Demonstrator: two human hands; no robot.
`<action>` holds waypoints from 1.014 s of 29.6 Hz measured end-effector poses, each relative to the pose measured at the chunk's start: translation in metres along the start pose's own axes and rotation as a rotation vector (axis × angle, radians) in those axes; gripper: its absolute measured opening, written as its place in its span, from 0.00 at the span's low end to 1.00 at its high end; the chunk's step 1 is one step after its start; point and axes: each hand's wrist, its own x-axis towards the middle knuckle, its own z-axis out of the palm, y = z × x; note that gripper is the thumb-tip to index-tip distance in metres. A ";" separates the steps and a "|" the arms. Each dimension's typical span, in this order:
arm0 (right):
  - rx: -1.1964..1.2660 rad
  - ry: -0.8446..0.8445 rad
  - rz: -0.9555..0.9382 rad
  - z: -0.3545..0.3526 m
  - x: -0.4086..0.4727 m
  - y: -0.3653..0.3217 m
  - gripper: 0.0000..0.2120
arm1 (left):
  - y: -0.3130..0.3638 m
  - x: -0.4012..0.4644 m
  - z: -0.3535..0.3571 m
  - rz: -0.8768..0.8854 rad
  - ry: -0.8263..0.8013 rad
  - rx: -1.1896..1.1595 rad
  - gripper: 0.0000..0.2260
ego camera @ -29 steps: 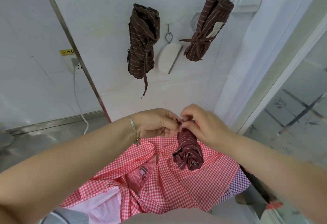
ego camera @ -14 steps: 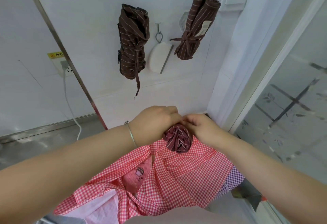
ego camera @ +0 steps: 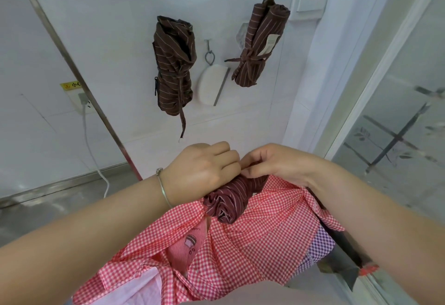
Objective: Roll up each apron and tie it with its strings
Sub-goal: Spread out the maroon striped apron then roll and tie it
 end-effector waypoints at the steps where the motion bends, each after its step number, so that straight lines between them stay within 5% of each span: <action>1: 0.015 -0.005 -0.006 -0.001 0.001 0.000 0.07 | 0.001 0.000 -0.002 0.004 0.025 0.016 0.07; 4: 0.060 -0.022 -0.046 -0.004 0.002 -0.001 0.07 | 0.003 0.000 -0.009 0.013 0.099 0.036 0.06; 11: -0.396 -0.014 -0.156 0.002 -0.005 -0.029 0.10 | 0.006 -0.009 -0.008 0.043 0.147 0.070 0.06; 17: -0.468 0.098 -0.162 0.008 -0.007 -0.029 0.06 | 0.007 -0.011 -0.009 -0.020 0.152 0.044 0.07; 22: -0.688 0.179 -0.200 0.018 -0.008 -0.022 0.04 | 0.003 -0.013 -0.003 -0.163 0.117 -0.211 0.07; 27: -1.268 0.497 -0.514 0.033 -0.011 -0.006 0.11 | 0.003 -0.006 0.006 -0.651 0.144 -0.884 0.04; 30: -0.999 0.524 -0.428 0.036 -0.013 -0.007 0.05 | 0.005 -0.006 0.010 -0.653 0.158 -0.912 0.04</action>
